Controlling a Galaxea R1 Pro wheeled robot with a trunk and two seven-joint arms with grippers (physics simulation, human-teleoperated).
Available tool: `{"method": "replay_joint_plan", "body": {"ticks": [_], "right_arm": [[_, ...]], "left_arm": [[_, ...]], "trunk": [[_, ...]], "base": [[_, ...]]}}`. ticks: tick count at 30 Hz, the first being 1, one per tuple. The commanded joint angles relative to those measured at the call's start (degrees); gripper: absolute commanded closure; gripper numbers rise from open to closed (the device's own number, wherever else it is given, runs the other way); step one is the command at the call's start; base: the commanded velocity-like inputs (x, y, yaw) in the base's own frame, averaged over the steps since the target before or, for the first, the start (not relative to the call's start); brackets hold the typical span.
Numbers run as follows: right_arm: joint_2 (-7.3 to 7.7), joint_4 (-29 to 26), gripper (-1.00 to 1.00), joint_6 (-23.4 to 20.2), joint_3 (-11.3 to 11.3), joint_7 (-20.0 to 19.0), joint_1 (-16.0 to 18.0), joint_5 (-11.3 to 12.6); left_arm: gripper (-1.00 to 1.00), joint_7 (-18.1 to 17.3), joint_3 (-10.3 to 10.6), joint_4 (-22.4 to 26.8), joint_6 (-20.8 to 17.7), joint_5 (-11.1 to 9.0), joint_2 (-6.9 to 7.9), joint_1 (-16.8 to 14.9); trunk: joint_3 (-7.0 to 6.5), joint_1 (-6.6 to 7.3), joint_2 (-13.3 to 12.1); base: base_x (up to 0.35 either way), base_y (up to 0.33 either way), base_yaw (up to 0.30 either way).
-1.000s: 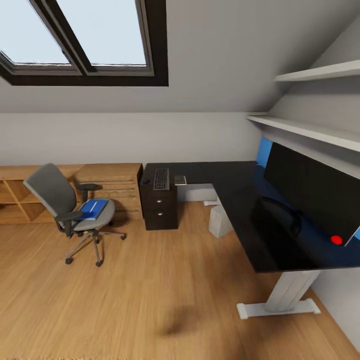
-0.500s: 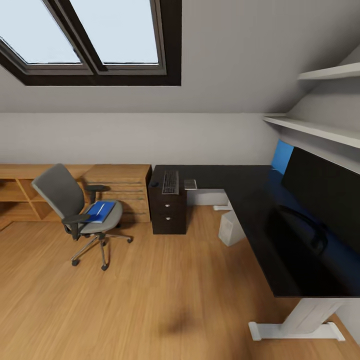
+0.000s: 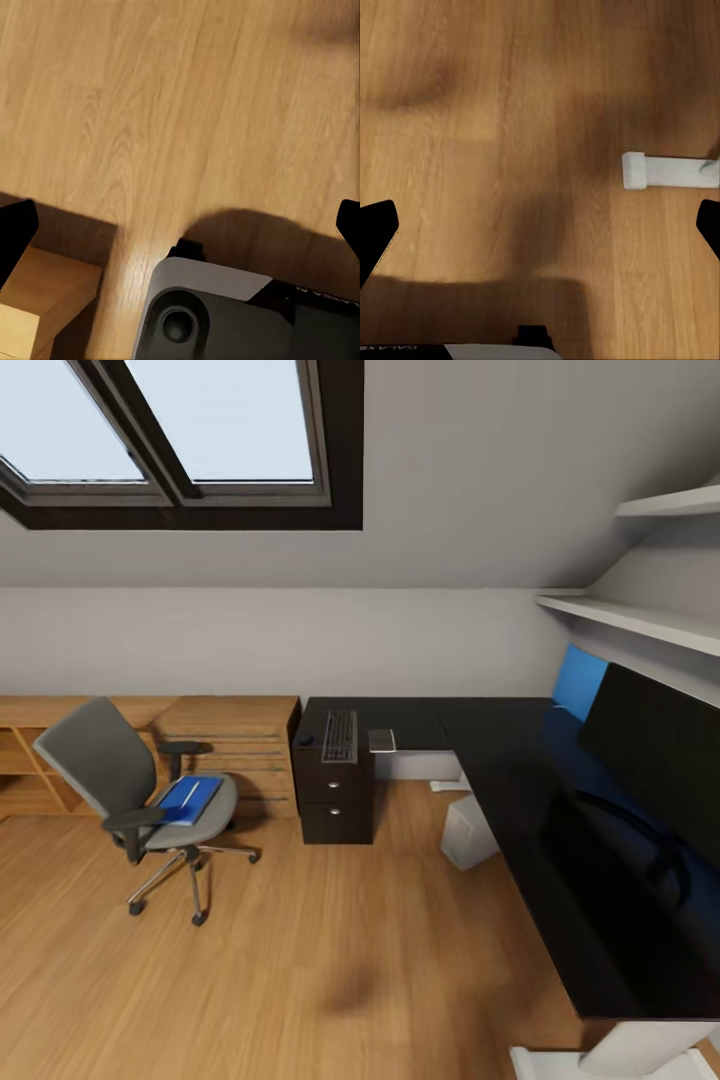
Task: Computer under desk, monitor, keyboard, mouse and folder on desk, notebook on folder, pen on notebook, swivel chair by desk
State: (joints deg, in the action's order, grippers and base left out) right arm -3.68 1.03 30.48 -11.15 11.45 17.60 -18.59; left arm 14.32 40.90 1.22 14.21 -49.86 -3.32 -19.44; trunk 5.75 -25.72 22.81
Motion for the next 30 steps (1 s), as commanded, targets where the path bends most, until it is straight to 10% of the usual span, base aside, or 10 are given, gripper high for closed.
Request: {"method": "replay_joint_plan", "body": {"ticks": [1, 30], "right_arm": [[-0.01, 0.1, -1.00, 0.2, -0.4, 0.1, 0.1, -0.6], [-0.18, 0.1, -1.00, 0.0, -0.4, -0.5, 0.1, -0.6]], "left_arm": [[-1.00, 0.3, 0.5, 0.0, 0.1, -0.3, -0.02, 0.0], [-1.00, 0.2, 0.6, 0.1, 10.6, 0.0, -1.08, 3.2]], "trunk": [[0.12, -0.07, 0.1], [0.12, -0.07, 0.1]], "base": [[0.327, 0.000, 0.000], [0.315, 0.075, 0.000]]}}
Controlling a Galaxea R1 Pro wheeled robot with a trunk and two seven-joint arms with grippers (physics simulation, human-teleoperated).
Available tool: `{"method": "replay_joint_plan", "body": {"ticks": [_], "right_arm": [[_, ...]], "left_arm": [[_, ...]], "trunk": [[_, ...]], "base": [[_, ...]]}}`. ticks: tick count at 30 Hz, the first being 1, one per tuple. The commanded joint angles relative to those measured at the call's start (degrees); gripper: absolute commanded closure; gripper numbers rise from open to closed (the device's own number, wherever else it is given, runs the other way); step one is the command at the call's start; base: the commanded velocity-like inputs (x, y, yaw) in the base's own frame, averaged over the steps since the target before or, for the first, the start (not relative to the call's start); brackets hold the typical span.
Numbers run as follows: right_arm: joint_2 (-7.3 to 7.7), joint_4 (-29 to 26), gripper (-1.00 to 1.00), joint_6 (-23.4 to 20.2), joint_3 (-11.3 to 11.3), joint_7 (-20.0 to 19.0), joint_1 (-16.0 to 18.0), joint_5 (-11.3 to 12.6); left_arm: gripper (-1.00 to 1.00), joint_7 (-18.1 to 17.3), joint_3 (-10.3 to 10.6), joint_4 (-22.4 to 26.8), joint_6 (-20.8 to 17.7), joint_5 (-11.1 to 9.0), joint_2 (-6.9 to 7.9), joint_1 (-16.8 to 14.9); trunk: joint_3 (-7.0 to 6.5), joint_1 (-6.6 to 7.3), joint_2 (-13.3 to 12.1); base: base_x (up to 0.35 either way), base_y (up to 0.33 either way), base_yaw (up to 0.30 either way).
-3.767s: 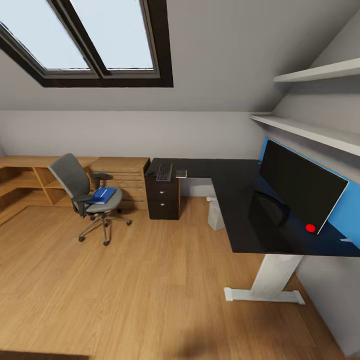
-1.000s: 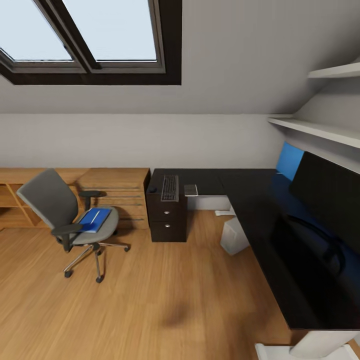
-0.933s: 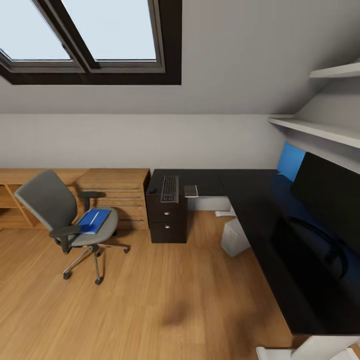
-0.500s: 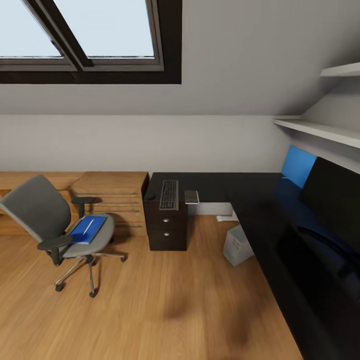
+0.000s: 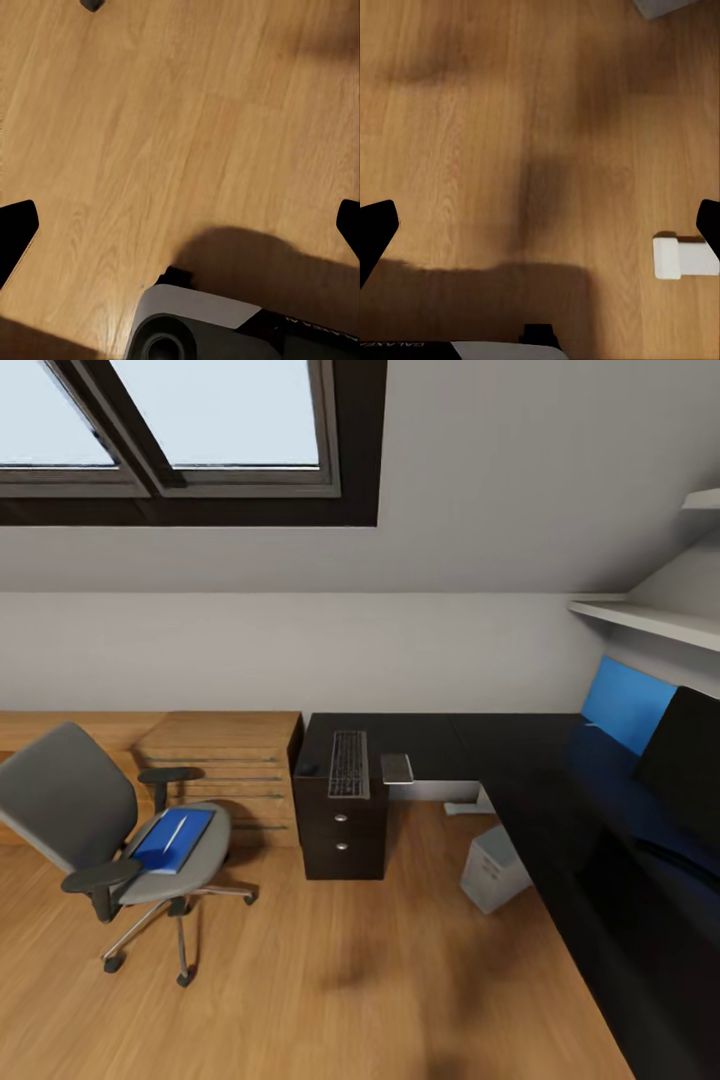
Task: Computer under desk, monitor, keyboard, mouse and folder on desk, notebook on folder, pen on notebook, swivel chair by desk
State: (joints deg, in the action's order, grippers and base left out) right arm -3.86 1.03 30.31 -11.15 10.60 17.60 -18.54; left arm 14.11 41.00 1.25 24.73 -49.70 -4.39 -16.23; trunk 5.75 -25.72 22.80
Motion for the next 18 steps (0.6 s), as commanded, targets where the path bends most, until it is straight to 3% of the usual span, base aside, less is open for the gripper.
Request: {"method": "replay_joint_plan", "body": {"ticks": [1, 12, 18], "right_arm": [[-0.01, 0.1, -1.00, 0.2, -0.4, 0.4, 0.1, -0.6], [-0.01, 0.1, -1.00, 0.2, -0.4, 0.4, 0.1, -0.6], [-0.01, 0.1, -1.00, 0.2, -0.5, 0.4, 0.1, -0.6]], "left_arm": [[-1.00, 0.4, 0.5, 0.0, 0.1, -0.1, -0.01, 0.0], [-1.00, 0.4, 0.5, 0.0, 2.5, -0.1, -0.09, 0.1], [-1.00, 0.3, 0.5, 0.0, 3.1, -0.1, -0.09, 0.1]], "trunk": [[0.12, -0.06, 0.1], [0.12, -0.06, 0.1], [0.12, -0.06, 0.1]], "base": [[0.270, 0.233, 0.000], [0.267, 0.236, 0.000], [0.075, 0.060, -0.105]]}}
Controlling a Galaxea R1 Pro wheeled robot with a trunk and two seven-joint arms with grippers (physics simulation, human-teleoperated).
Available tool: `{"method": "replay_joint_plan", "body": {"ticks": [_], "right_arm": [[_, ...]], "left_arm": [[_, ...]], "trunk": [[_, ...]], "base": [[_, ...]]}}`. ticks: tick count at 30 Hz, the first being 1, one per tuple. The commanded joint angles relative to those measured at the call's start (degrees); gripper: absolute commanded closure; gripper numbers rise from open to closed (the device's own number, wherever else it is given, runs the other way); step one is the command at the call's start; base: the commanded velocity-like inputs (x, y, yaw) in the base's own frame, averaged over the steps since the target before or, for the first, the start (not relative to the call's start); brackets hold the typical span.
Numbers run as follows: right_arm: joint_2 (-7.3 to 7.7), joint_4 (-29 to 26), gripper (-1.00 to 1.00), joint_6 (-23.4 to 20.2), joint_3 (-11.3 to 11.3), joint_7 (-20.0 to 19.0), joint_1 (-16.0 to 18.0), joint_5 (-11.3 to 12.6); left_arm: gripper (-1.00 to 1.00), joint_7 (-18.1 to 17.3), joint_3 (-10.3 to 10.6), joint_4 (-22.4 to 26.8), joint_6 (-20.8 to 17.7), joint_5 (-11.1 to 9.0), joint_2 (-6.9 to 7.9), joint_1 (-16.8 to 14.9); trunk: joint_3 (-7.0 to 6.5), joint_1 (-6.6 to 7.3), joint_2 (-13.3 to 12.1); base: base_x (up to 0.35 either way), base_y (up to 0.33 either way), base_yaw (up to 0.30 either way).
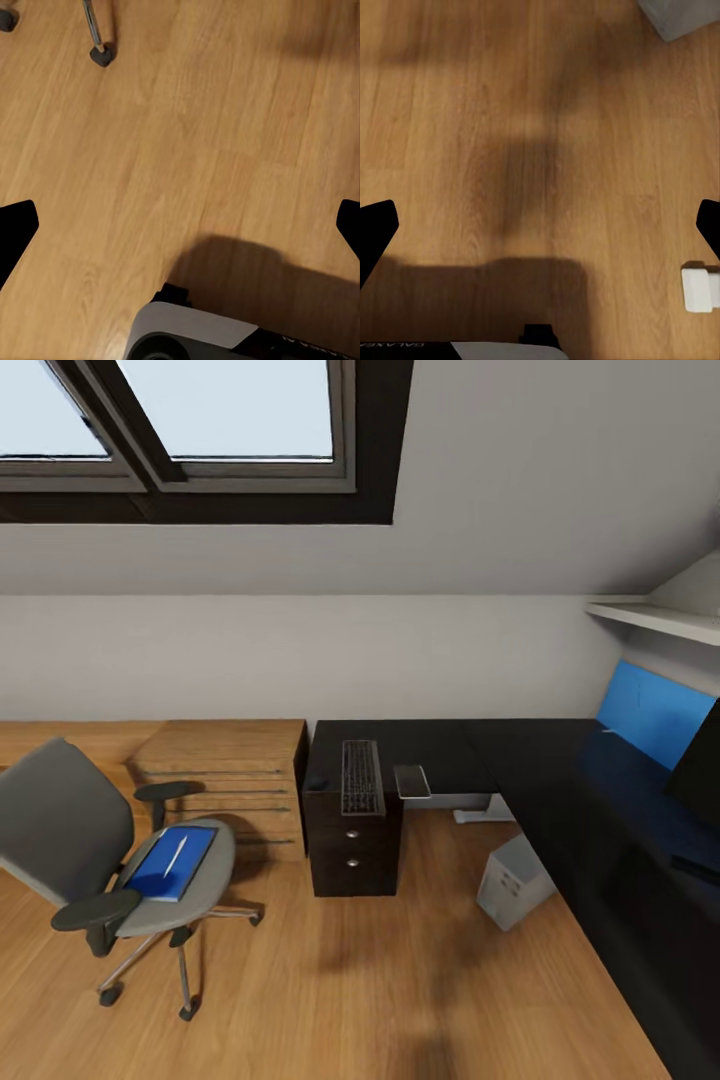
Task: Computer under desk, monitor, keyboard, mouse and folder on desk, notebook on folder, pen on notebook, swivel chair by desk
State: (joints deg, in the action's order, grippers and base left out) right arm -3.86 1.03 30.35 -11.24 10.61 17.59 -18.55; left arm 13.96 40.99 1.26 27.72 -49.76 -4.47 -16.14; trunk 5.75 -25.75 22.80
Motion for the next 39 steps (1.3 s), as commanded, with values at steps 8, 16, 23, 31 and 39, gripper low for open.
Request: {"method": "replay_joint_plan", "body": {"ticks": [8, 16, 23, 31, 39], "right_arm": [[-0.01, 0.1, -1.00, 0.1, -0.4, 0.3, 0.1, -0.6], [0.34, 0.1, -1.00, 0.2, -0.4, 0.3, -0.3, -0.7], [0.11, 0.1, -1.00, 0.2, -0.3, 0.2, -0.3, -0.7], [0.28, 0.1, -1.00, 0.2, -0.3, 0.3, -0.3, -0.7], [0.32, 0.1, -1.00, 0.2, -0.3, 0.3, -0.3, -0.7]], "left_arm": [[-1.00, 0.5, 0.4, 0.0, 0.1, -0.1, 0.08, 0.0], [-1.00, 0.5, 0.4, 0.0, 0.0, -0.1, 0.08, 0.0], [-1.00, 0.6, 0.4, 0.1, 0.1, 0.1, 0.06, 0.0], [-1.00, 0.6, 0.5, 0.1, 0.1, 0.1, -0.43, 0.0], [-1.00, 0.7, 0.5, 0.1, 0.1, 0.1, -0.53, 0.0]], "trunk": [[0.14, -0.04, 0.1], [0.14, -0.04, 0.1], [0.14, -0.04, 0.1], [1.04, -1.13, 2.1], [2.47, -2.89, 5.3]], "base": [[0.096, 0.029, -0.031], [0.295, 0.104, -0.001], [0.140, 0.022, 0.000], [0.009, 0.001, 0.000], [0.000, 0.000, 0.000]]}}
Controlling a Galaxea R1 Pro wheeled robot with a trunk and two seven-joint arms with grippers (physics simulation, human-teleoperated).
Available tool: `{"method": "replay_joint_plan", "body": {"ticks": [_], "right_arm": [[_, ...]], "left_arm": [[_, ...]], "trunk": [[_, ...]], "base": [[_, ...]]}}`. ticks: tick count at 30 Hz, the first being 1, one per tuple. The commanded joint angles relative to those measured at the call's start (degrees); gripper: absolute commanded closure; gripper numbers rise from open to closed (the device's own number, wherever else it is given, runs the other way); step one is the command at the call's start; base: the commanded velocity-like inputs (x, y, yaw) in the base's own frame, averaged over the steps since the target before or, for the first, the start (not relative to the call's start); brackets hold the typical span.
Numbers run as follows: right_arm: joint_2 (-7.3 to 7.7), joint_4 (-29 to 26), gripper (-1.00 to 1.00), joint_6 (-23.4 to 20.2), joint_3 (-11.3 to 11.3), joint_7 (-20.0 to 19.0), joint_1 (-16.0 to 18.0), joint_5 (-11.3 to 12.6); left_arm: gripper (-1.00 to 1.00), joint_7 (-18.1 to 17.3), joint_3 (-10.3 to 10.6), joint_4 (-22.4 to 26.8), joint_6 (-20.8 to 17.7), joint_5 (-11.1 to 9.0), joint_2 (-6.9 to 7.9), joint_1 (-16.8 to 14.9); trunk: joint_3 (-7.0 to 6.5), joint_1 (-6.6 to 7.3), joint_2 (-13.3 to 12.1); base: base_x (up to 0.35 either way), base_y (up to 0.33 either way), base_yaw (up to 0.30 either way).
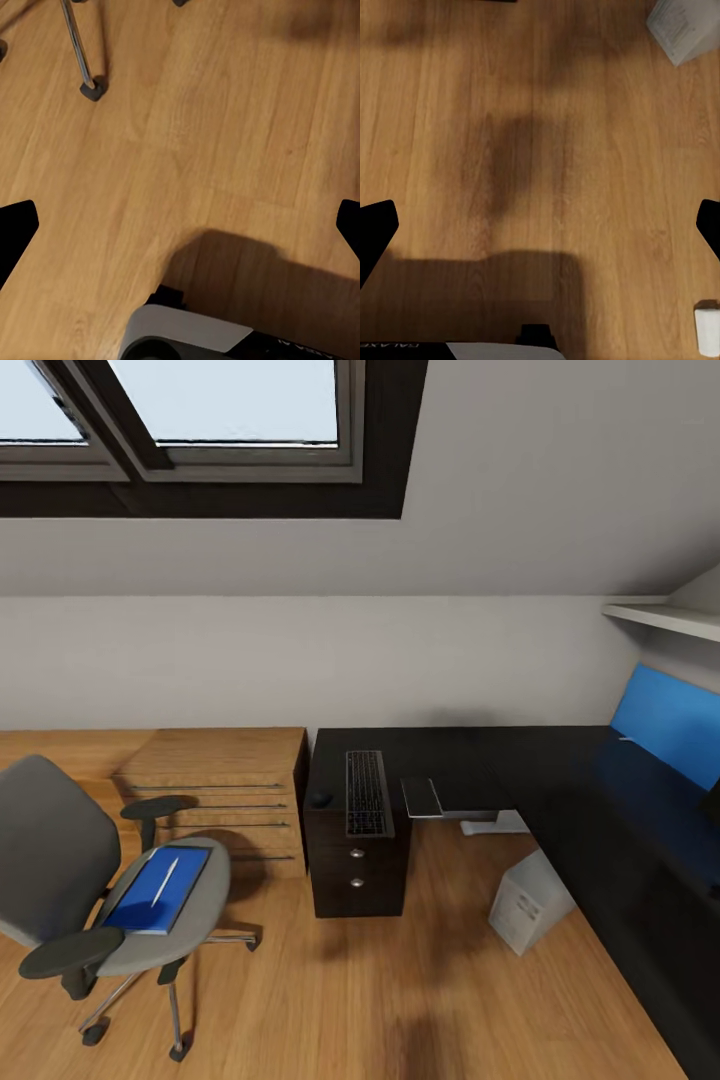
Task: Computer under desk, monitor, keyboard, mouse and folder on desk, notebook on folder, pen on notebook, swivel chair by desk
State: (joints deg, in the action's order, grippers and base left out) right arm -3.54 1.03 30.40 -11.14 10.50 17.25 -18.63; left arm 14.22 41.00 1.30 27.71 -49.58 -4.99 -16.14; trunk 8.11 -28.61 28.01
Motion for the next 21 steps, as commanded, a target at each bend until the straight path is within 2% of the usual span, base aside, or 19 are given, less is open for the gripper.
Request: {"method": "replay_joint_plan", "body": {"ticks": [1, 21], "right_arm": [[0.00, 0.1, -1.00, 0.2, -0.4, 0.4, 0.1, -0.6], [-0.12, -0.2, -1.00, 0.1, -0.4, 0.6, 0.1, -0.5]], "left_arm": [[-1.00, 0.5, 0.5, 0.0, 0.1, -0.1, 0.00, 0.0], [-1.00, 0.7, 0.3, 0.0, -0.1, -0.1, 0.09, 0.0]], "trunk": [[0.29, -0.25, 0.5], [3.88, -4.64, 8.5]], "base": [[0.000, 0.000, 0.000], [0.000, 0.000, 0.000]]}}
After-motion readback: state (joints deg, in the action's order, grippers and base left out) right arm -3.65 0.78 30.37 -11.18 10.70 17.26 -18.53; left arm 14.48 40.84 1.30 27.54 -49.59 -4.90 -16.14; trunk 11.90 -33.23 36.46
